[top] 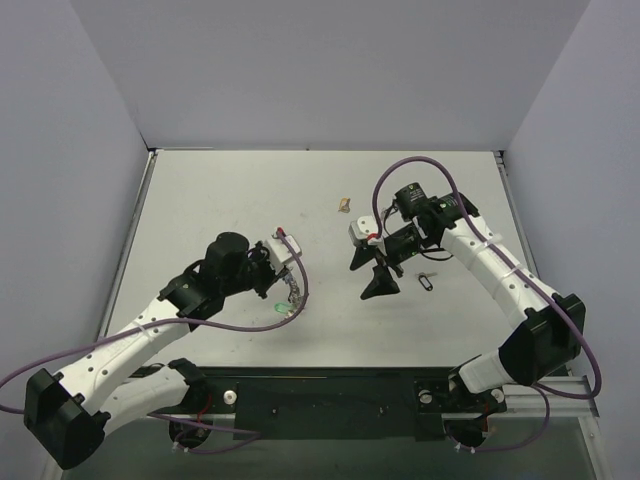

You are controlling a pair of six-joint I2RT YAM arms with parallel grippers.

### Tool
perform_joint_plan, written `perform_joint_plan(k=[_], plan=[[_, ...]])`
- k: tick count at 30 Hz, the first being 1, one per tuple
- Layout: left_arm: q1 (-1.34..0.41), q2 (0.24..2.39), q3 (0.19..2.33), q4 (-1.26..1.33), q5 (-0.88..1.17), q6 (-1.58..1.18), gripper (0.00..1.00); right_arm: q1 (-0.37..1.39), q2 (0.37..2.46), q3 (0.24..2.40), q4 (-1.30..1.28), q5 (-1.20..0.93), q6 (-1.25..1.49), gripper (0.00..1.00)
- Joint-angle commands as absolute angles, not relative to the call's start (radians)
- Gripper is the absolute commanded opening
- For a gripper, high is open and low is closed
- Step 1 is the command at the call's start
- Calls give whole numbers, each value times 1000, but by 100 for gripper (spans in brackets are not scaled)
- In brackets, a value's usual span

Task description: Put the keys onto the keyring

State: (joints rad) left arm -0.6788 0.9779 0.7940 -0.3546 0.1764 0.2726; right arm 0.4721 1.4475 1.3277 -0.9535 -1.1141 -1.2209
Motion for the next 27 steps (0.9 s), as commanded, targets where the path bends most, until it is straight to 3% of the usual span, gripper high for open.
perform_joint_plan(k=[1,11,15,27], plan=[[-673,942,746,-98,287,229,0,472,1443,1344,-1026,-1206,-1281,65],[-678,988,735,72,353,181,0,480,1499,1422,-1028,-1181,-1259,63],[-683,986,750,89,370,181,0,492,1557,1558,-1043,-1161,-1238,61],[-710,973,772,117,433,156,0,583,1618,1655,-1045,-1106,-1193,53]])
